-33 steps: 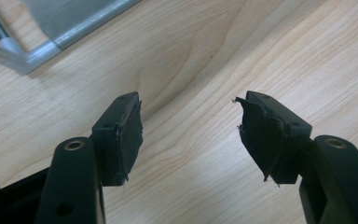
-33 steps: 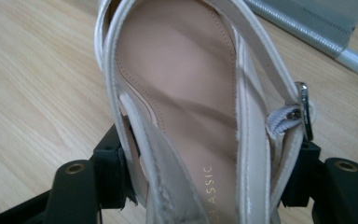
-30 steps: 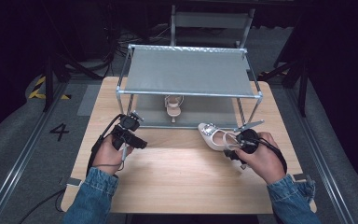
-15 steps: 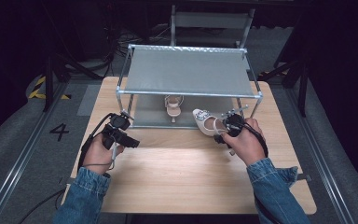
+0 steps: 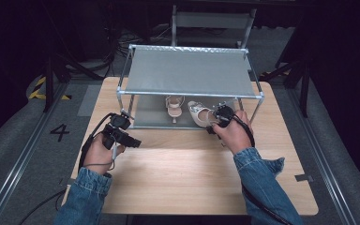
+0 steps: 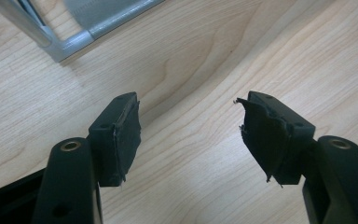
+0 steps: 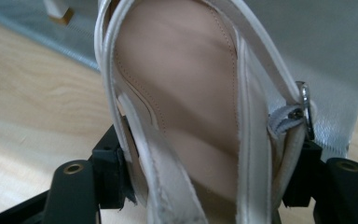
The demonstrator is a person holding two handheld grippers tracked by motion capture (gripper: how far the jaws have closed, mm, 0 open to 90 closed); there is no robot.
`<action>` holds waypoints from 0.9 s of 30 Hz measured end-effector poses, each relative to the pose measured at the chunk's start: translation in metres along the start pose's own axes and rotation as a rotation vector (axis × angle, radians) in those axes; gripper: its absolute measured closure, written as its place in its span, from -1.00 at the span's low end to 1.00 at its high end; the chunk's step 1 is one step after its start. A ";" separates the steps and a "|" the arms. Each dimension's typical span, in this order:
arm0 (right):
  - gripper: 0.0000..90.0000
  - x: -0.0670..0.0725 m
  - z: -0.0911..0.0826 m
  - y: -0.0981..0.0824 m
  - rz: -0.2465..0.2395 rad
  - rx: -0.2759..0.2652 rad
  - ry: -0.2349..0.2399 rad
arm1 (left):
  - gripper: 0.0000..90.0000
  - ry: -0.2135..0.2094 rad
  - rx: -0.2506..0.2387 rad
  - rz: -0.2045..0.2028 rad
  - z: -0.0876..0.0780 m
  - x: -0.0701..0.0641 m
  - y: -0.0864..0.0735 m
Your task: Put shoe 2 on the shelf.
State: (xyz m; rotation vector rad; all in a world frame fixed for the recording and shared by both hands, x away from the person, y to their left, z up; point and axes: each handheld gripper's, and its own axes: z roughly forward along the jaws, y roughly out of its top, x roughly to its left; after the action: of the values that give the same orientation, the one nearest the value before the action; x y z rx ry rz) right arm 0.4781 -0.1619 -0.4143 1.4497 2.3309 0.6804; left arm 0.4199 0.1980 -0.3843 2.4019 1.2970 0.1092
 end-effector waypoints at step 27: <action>-0.49 -0.007 0.000 -0.003 -0.047 -0.026 -0.002 | -0.20 -0.016 0.012 -0.016 0.004 0.003 -0.001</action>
State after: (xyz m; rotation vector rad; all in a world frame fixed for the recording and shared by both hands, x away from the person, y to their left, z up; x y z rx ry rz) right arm 0.4791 -0.1695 -0.4162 1.3789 2.3384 0.6940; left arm 0.4221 0.1994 -0.3887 2.3967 1.3133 0.0777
